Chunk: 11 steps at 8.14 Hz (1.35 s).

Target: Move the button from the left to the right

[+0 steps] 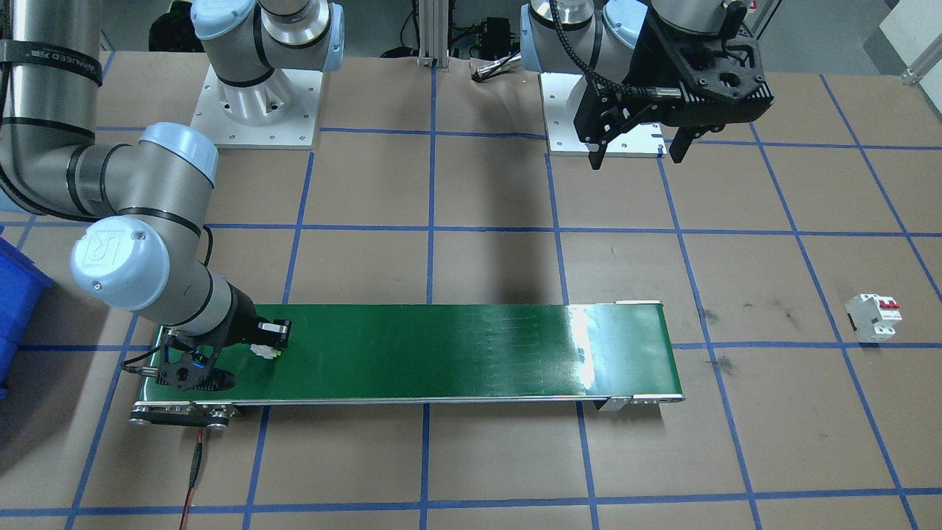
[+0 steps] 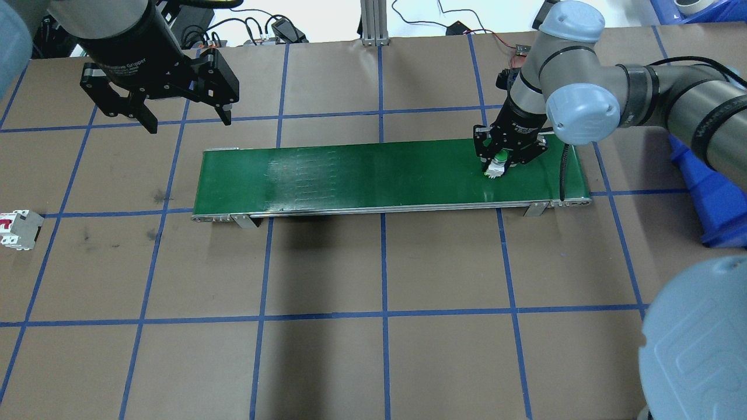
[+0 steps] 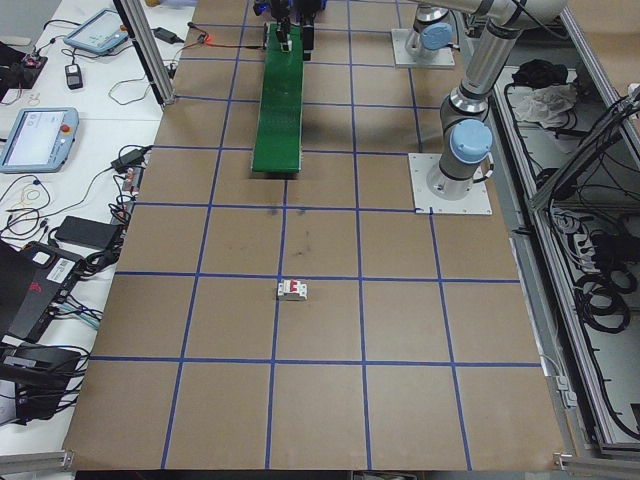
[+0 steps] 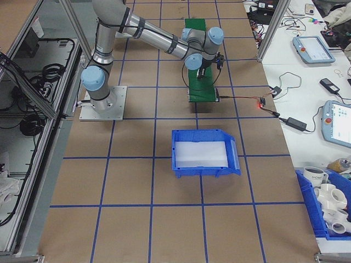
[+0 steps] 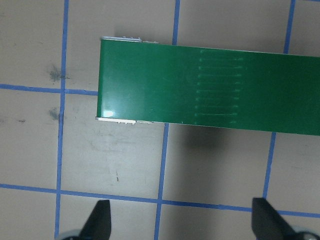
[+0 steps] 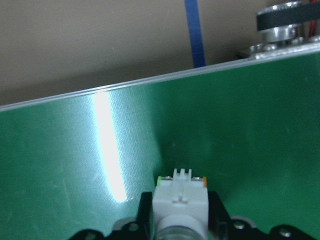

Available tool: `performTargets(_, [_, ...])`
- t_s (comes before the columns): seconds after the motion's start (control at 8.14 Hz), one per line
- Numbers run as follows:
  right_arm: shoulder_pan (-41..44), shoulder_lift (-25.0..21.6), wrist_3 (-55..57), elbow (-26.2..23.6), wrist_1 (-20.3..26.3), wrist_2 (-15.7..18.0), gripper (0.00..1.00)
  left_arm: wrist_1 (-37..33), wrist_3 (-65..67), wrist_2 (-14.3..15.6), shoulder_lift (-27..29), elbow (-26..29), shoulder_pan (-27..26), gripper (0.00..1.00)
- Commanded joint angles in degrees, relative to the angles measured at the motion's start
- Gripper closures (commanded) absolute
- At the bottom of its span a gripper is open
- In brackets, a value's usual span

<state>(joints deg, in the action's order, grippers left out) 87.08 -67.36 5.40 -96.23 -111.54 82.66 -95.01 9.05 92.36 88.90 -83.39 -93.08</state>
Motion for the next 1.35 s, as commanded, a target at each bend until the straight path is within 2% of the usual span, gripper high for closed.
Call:
performTargets(0.0, [-1.0, -1.6, -2.8, 1.4, 0.4, 3.1, 1.00, 0.0, 0.0, 0.0, 0.0, 0.0, 0.0, 0.00])
performTargets(0.12, [-1.4, -2.2, -2.9, 2.9, 1.6, 3.3, 1.00, 0.0, 0.0, 0.0, -0.1, 0.0, 0.0, 0.00])
performTargets(0.25, [-3.0, -2.9, -3.0, 6.3, 6.5, 3.1, 1.00, 0.0, 0.0, 0.0, -0.1, 0.0, 0.0, 0.00])
performTargets(0.37, [-7.0, -3.8, -6.7, 10.8, 13.6, 3.0, 1.00, 0.0, 0.0, 0.0, -0.1, 0.0, 0.0, 0.00])
performTargets(0.49, [-12.7, -5.7, -15.1, 13.1, 18.8, 3.8, 1.00, 0.0, 0.0, 0.0, -0.1, -0.1, 0.0, 0.00])
performTargets(0.61, [-18.5, -6.8, -21.5, 13.3, 21.4, 6.5, 1.00, 0.0, 0.0, 0.0, 0.0, -0.1, 0.0, 0.00])
performTargets(0.74, [-24.0, -7.0, -29.7, 14.2, 22.0, 9.2, 1.00, 0.0, 0.0, 0.0, 0.0, -0.1, 0.0, 0.00])
performTargets(0.98, [-34.6, -7.0, -40.9, 14.5, 21.4, 10.7, 1.00, 0.0, 0.0, 0.0, 0.0, -0.1, 0.0, 0.00])
performTargets(1.11, [-38.2, -6.0, -45.2, 14.6, 17.9, 12.6, 1.00, 0.0, 0.0, -0.1, 0.0, -0.1, 0.0, 0.00])
performTargets(1.23, [-39.7, -4.5, -47.2, 14.7, 15.7, 12.4, 1.00, 0.0, 0.0, 0.0, -0.1, -0.1, 0.0, 0.00])
